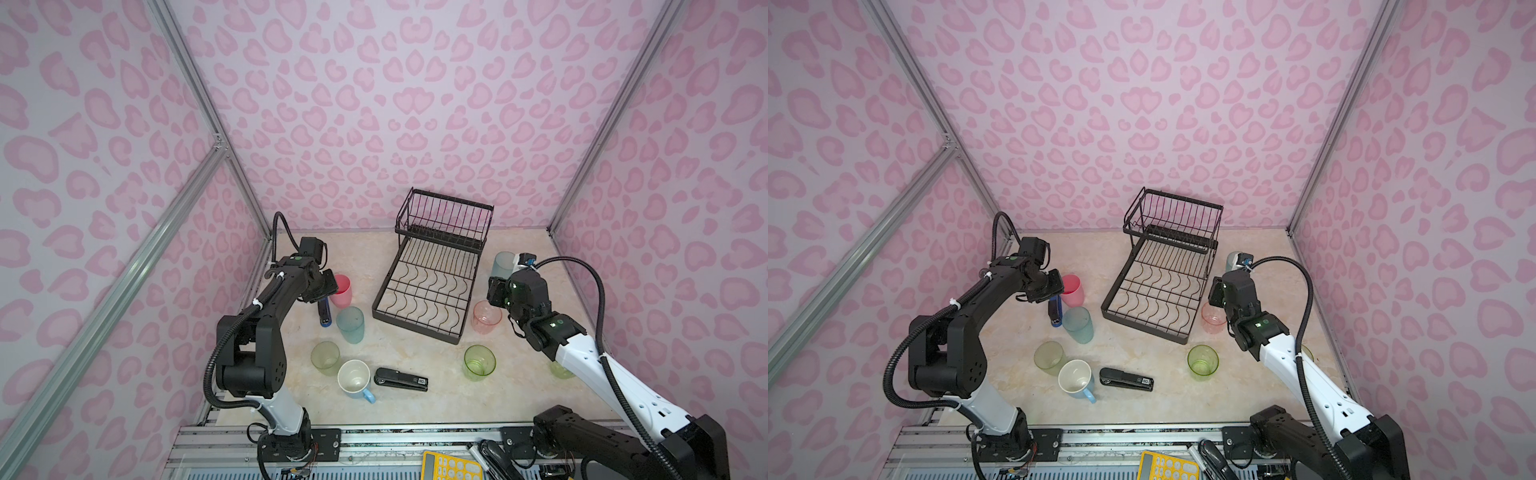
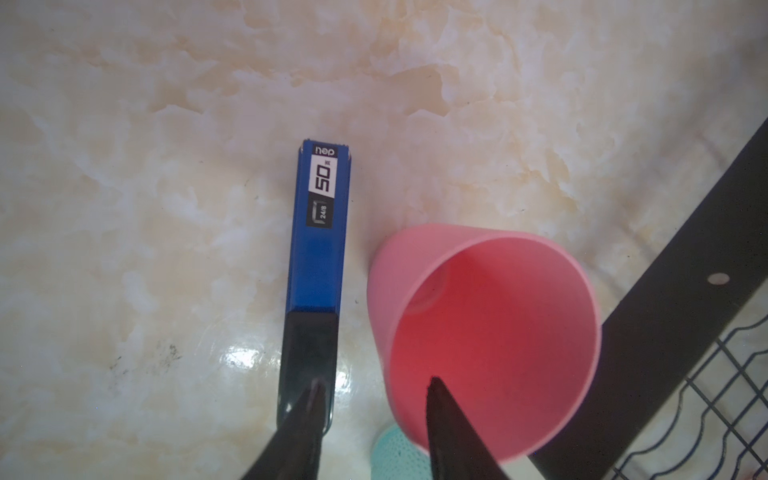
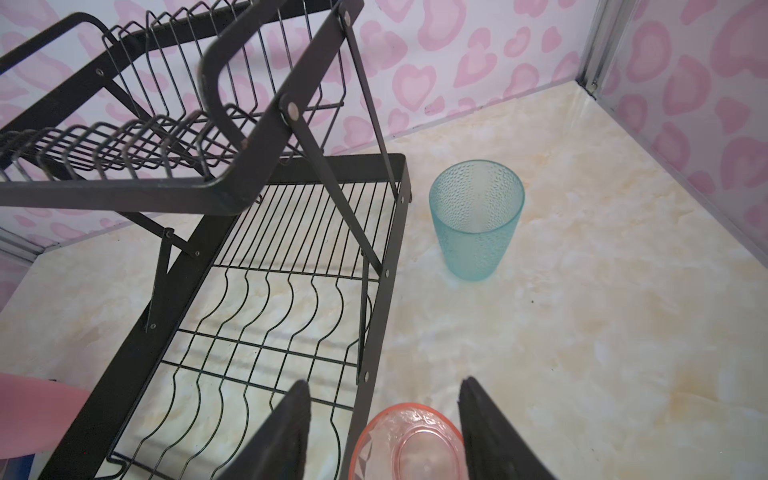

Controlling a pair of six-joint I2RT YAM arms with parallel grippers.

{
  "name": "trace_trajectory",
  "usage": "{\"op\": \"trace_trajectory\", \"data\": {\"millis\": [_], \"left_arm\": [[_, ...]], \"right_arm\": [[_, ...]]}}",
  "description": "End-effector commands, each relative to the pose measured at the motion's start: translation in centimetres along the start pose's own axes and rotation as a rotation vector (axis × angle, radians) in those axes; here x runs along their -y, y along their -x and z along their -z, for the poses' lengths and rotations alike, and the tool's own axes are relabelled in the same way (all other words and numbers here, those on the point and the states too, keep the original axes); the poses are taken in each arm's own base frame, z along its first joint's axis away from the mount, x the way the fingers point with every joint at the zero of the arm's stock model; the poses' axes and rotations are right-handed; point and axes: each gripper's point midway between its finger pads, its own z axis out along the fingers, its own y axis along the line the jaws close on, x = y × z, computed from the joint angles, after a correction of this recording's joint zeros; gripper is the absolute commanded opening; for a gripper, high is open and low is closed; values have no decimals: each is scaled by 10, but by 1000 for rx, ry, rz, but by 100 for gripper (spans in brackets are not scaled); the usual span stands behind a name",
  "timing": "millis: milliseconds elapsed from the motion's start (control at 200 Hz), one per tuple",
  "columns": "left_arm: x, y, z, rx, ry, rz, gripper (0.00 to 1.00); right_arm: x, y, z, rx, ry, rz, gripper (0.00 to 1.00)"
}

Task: Load the cups into the dish rack
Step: 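Lower the left gripper onto the pink cup while the right arm rises, then lift the pink cup with the left gripper toward the right gripper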

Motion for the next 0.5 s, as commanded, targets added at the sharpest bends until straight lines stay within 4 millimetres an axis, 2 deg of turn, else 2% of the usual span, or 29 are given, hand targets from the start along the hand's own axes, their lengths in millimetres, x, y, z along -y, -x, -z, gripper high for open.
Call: {"op": "trace_trajectory", "data": {"millis": [0,85,115,165,335,500], "left_arm": [[3,6,-2,14,-4,-6,37],[4,9,-5,16,2,-5,37],[4,10,-6,18,5,-5,31],[3,10,-8,16,9,-3,26],[1,9,-15,16,22,-2,21],[4,15,-15,40,12,-1,10]], "right_arm": [[-3,3,0,5,2,14,57],[-5,4,0,3,9,24,57],[-7,4,0,0,13,30,57],[-10,5,0,-5,16,38,56],[-21,6,1,-6,39,56,56],[-26,9,6,0,23,91,57]]}}
